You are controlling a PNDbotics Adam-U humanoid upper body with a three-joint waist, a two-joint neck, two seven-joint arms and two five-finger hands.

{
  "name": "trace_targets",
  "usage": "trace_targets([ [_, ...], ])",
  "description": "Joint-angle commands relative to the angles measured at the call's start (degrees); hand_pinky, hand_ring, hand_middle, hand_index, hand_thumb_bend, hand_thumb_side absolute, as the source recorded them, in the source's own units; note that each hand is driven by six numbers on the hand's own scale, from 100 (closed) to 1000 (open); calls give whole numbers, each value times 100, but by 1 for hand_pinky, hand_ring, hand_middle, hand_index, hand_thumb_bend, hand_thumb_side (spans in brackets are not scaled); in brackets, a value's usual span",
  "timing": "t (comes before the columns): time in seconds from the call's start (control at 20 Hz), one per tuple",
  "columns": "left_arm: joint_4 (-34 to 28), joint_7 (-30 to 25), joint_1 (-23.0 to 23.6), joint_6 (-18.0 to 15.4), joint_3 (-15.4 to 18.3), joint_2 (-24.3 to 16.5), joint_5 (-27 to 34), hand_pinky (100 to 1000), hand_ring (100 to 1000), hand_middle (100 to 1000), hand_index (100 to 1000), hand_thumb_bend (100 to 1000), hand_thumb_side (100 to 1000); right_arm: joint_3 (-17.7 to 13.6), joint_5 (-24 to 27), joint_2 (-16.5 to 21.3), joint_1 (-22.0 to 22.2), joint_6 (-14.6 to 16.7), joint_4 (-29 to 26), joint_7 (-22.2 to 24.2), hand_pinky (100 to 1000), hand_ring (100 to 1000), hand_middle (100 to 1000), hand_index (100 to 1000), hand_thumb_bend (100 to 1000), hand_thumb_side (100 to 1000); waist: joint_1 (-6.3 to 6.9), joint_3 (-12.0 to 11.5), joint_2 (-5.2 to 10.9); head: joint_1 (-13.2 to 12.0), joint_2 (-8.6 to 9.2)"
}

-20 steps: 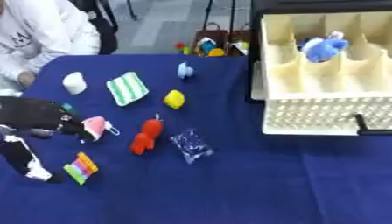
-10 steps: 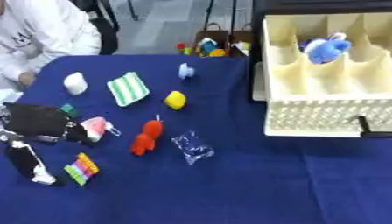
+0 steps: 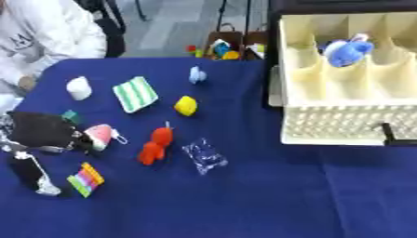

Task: Pick up objects from table and place into drawer.

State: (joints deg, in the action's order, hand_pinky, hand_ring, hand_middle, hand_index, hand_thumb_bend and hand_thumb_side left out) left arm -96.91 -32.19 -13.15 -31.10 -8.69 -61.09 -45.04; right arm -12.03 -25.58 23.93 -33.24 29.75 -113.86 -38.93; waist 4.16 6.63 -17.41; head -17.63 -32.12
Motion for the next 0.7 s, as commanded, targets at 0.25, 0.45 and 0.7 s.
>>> trace_targets([
  [0.25, 108, -364, -97, -450, 14, -93, -78, 630, 691, 662, 873, 440, 662, -54, -22, 54, -85, 78, -73, -153, 649, 705, 671, 757, 100, 741, -12, 9, 66, -29, 78],
  [0.45, 201, -341, -111, -459, -16, -47, -49, 620, 683, 646, 865, 420, 674, -61, -33, 43, -81, 63, -73, -170, 650, 706, 671, 757, 100, 741, -10, 13, 55, -33, 78],
  [0.7, 276, -304, -148, -445, -20, -17, -29, 602, 669, 627, 835, 378, 652, -62, -38, 37, -82, 57, -73, -180, 650, 706, 671, 758, 100, 741, -8, 17, 50, -33, 77],
])
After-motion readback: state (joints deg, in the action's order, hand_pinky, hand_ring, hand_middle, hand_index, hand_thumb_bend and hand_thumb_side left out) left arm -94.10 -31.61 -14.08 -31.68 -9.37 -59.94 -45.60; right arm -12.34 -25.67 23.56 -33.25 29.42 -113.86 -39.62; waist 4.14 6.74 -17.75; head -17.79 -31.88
